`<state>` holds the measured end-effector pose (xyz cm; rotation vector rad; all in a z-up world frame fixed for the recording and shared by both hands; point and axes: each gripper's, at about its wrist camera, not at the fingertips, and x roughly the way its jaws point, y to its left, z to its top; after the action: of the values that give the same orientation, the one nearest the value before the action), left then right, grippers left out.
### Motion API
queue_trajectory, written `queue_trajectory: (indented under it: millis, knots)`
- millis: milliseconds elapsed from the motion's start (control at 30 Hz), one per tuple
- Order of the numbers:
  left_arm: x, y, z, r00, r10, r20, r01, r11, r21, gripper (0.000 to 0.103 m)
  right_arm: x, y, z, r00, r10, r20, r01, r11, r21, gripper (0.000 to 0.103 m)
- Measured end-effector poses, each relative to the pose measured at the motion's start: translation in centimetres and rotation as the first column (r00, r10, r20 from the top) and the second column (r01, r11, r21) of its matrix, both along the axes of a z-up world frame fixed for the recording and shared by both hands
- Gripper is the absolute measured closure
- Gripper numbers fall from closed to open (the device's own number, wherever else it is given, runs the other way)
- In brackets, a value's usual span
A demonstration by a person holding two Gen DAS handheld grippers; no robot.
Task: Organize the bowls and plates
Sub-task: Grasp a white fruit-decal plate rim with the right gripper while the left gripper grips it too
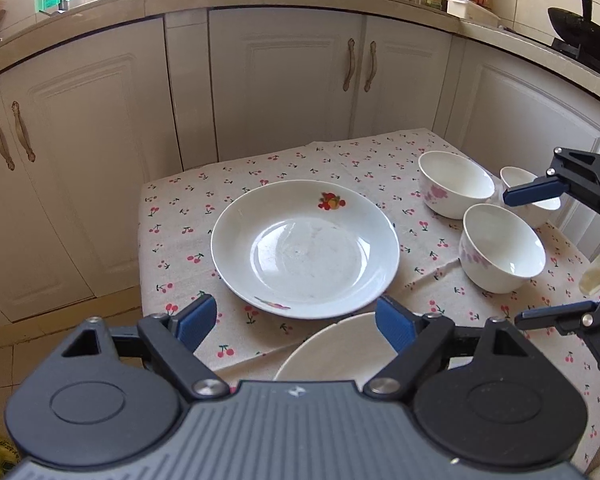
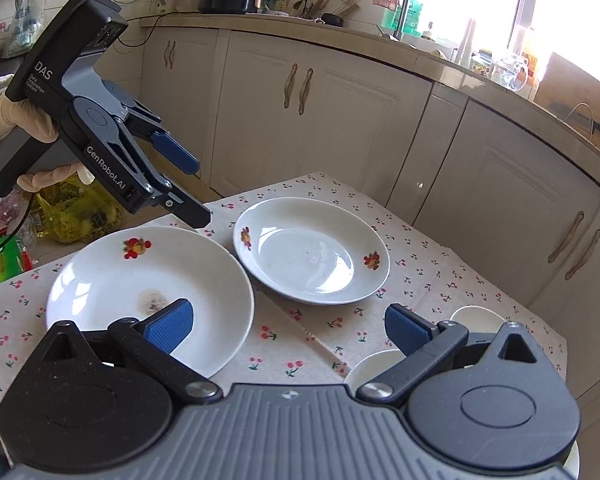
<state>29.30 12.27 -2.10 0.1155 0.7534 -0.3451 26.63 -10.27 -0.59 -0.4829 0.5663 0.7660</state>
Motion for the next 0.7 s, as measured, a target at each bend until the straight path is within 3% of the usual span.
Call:
queue_trajectory:
  millis: [333,700]
  knots:
    - [6.3,-0.1,-2.6,0.998,-0.002,-0.055,0.002,1.000,0.006,0.017,7.8,1.7,-2.9,0.990,0.053,-0.133,-0.069,0.991,-0.115,0.000]
    - [10.7,0.8,-5.5,0.991,0.003,-0.133,-0.006,1.000,-0.027,0.017,13.2,3.9,-5.4,0.955,0.079,-0.287,-0.143,0.968,-0.208,0.000]
